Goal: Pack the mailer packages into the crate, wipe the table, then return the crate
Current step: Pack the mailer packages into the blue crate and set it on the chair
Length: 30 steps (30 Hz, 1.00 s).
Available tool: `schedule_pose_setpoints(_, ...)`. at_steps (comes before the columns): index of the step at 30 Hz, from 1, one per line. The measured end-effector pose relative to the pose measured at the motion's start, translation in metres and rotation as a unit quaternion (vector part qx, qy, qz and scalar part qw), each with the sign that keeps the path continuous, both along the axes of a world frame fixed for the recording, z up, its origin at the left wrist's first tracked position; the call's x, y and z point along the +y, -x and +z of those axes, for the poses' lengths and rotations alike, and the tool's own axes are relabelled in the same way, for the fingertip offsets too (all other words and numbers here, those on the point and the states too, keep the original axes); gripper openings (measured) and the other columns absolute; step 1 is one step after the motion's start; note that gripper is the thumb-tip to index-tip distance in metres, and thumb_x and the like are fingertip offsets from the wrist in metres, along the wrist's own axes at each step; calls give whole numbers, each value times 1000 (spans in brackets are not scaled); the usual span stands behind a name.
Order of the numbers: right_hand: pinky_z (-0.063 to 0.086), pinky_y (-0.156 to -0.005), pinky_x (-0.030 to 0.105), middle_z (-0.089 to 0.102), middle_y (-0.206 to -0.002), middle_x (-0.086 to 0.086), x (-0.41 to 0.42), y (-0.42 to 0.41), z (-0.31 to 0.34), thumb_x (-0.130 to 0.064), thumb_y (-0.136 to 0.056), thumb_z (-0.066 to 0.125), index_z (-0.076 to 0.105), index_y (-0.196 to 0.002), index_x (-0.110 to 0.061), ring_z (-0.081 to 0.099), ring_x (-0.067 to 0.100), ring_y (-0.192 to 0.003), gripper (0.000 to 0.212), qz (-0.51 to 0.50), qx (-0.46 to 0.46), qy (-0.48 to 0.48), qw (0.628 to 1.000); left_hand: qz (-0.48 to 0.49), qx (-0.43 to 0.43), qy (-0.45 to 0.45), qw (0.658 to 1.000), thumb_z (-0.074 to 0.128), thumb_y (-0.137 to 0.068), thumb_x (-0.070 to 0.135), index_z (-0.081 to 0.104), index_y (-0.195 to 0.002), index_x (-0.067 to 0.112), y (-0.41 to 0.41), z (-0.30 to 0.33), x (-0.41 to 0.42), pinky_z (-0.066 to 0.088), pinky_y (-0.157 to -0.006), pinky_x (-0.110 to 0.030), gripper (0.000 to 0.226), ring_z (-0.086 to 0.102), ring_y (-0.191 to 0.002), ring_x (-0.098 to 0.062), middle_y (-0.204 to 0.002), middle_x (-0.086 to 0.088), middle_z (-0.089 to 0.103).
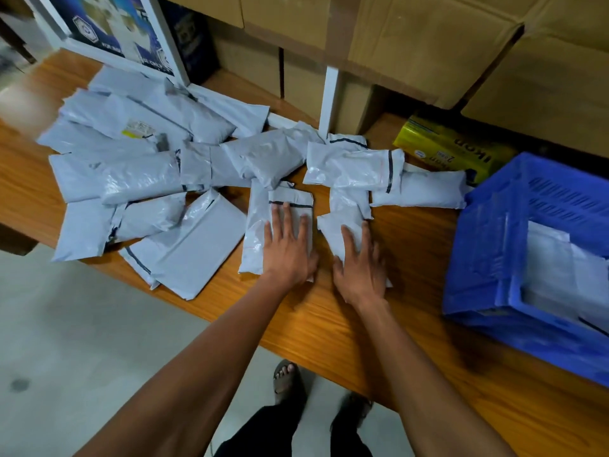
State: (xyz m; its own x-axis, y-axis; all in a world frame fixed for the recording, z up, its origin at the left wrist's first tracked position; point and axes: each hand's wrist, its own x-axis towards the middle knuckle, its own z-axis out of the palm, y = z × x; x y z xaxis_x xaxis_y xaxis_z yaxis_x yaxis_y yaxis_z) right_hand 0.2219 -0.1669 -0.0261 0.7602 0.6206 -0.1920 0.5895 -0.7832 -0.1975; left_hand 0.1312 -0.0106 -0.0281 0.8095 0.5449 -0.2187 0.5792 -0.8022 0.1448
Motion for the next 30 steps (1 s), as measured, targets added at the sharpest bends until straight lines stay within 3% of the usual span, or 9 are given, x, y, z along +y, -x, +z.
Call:
schedule_pose_setpoints(2,41,-113,64,-6,-174,14,-11,5,-1,-52,-102,50,10,-165,-30,21,45,-152,77,-22,-16,5,1000,-2,0,2,1000,44,-98,64,6,-170,18,7,3,-13,5,-129,-65,93,-29,-157,-44,-173,-22,-22)
schedule_pose_setpoints(5,39,-113,66,-11,-175,14,-20,4,-3,-55,-99,54,19,-162,-25,16,47,-154,78,-25,-19,-11,999,-11,0,3,1000,45,-97,62,9,-169,23,14,5,-30,7,-129,-65,90,-22,-160,-41,-176,-16,-18)
schedule_pose_setpoints(11,32,-120,65,-18,-176,2,-13,-15,-8,-47,-102,54,6,-167,-43,3,41,-160,81,50,-10,-36,998,-25,-27,-10,999,27,-103,67,7,-167,47,-4,-11,-15,11,-127,-67,70,-20,-159,-45,-177,-7,-19)
schedule_pose_setpoints(15,34,-120,61,-10,-177,2,-17,-9,-7,-40,-101,58,13,-166,-41,9,40,-159,80,21,-10,-24,999,-31,-41,-20,998,27,-104,58,18,-166,44,3,-12,-30,21,-124,-66,64,-9,-162,-44,-178,-11,-2)
schedule_pose_setpoints(19,40,-116,60,-3,-176,6,-40,1,-4,-48,-101,55,18,-164,-37,15,41,-157,74,-31,-12,-23,999,-62,-78,2,995,33,-107,56,16,-168,38,17,-10,-69,26,-124,-65,65,-1,-163,-39,-178,-12,6)
schedule_pose_setpoints(22,32,-119,61,-7,-177,5,-58,-1,-4,-61,-102,46,10,-167,-39,9,40,-160,77,-39,-4,-22,999,-71,-84,3,994,25,-107,67,8,-169,41,18,-15,-81,23,-125,-61,69,-4,-164,-39,-178,-11,3)
schedule_pose_setpoints(24,28,-121,60,-13,-177,4,-66,-4,-5,-60,-103,45,-1,-167,-43,6,38,-161,81,-24,-15,-21,999,-67,-73,-9,995,23,-106,71,4,-169,42,14,-18,-83,19,-126,-60,72,-8,-163,-41,-178,-11,-2)
schedule_pose_setpoints(30,44,-111,54,0,-177,9,-79,7,-1,-42,-101,56,9,-169,-39,34,38,-148,82,-14,-56,3,998,-57,-44,12,997,38,-106,55,14,-168,39,15,-13,-99,29,-119,-69,68,-3,-163,-42,-178,-13,3)
